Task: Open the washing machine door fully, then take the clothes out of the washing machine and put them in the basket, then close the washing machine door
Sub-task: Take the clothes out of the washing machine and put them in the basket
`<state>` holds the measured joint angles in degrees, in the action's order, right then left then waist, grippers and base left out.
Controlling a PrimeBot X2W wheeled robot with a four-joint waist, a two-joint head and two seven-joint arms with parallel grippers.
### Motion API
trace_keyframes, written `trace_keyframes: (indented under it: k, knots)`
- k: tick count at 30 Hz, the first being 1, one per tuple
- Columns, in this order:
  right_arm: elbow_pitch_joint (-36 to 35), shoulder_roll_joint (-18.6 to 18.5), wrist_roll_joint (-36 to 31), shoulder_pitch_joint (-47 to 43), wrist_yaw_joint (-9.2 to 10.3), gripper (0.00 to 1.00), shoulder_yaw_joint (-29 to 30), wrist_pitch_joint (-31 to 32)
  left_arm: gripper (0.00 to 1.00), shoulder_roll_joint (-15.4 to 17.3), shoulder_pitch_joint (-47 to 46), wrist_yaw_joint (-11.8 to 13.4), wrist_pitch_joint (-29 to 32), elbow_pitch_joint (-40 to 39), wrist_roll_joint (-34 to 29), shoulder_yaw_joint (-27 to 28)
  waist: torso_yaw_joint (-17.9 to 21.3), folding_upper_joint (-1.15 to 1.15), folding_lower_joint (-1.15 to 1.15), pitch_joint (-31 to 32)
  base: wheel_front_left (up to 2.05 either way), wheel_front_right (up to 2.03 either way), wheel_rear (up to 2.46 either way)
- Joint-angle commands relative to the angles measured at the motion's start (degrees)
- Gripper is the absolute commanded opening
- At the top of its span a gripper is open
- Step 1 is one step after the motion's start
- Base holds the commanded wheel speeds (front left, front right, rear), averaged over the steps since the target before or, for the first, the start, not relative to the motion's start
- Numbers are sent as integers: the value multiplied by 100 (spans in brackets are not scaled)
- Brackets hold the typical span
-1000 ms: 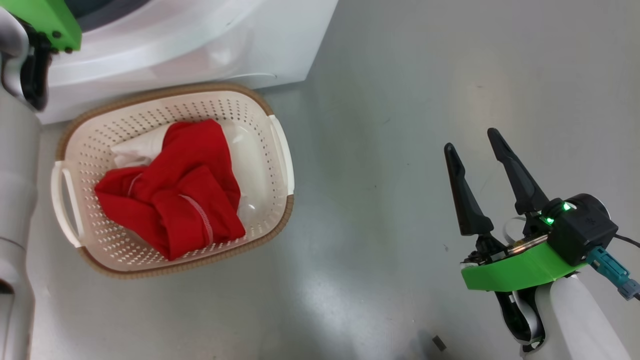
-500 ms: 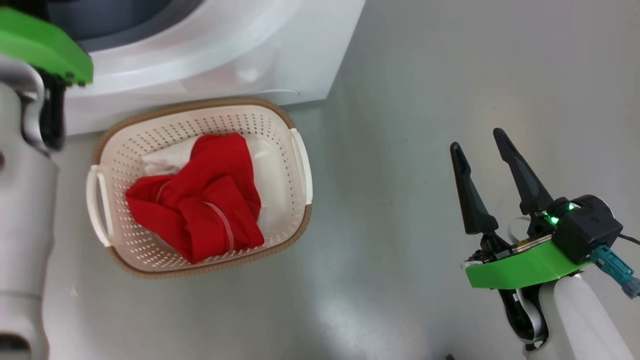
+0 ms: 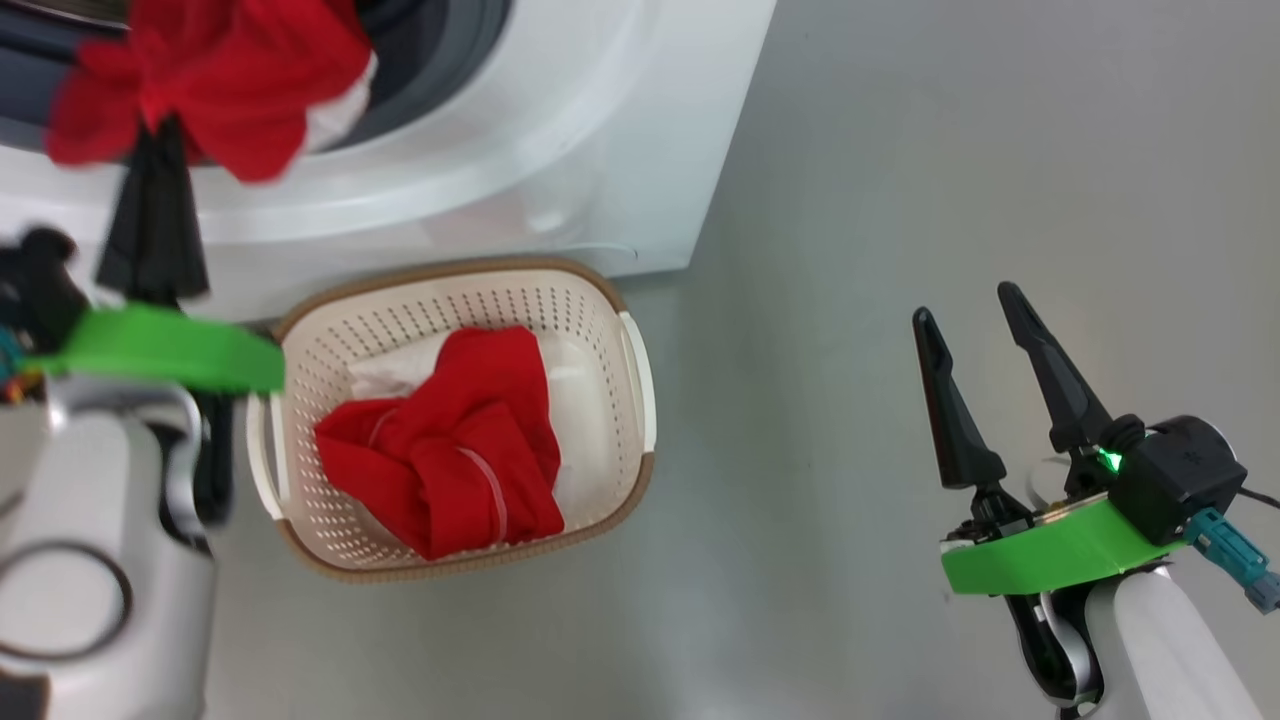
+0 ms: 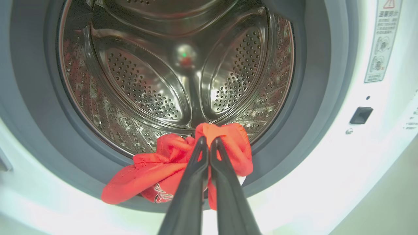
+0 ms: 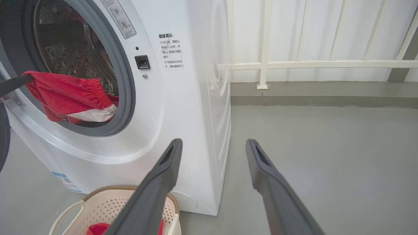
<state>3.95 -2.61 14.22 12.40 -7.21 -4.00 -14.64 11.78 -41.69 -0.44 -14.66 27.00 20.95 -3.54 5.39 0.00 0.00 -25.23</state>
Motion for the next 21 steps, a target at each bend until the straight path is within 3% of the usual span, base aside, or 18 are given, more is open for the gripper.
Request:
trace_keyframes:
  k: [1,21]
  knots:
    - [-114,-27,-19,-111,-28,100,-89,-36,0,169,272,41,-33,-318,-94,229,-78,0,0,228,0,0,0]
    - [-13,-27,34,-488,-28,100,-66,-36,0,-355,2103,-37,-33,-1339,-261,172,-270,0,0,1162,0,0,0]
